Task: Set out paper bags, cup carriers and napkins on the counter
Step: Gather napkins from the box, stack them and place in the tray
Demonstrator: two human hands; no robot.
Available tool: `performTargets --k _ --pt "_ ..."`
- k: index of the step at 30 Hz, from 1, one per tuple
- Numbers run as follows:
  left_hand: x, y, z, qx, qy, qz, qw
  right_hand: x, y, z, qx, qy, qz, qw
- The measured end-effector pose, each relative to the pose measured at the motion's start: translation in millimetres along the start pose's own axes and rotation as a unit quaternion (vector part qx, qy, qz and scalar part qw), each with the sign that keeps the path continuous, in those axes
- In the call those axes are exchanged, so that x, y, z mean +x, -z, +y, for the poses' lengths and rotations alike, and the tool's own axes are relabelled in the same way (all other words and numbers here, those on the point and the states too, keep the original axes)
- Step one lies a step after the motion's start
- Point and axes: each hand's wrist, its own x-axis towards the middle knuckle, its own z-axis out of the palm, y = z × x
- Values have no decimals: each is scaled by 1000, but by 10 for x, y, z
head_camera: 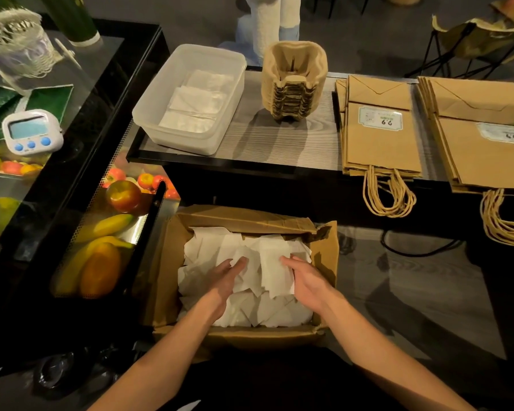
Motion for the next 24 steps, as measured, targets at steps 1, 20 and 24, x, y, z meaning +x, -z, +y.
performTargets --k 1,20,24 --pt "-8 -10 -5 -1 -3 -7 1000 27 -3 11 -1 9 10 1000" --pt "-10 -29 -6 -46 66 -66 995 -61 -356 21 -375 62 37 924" --pt "6 -10 -13 -46 64 -40 996 56 -307 -23 -44 35 145 988"
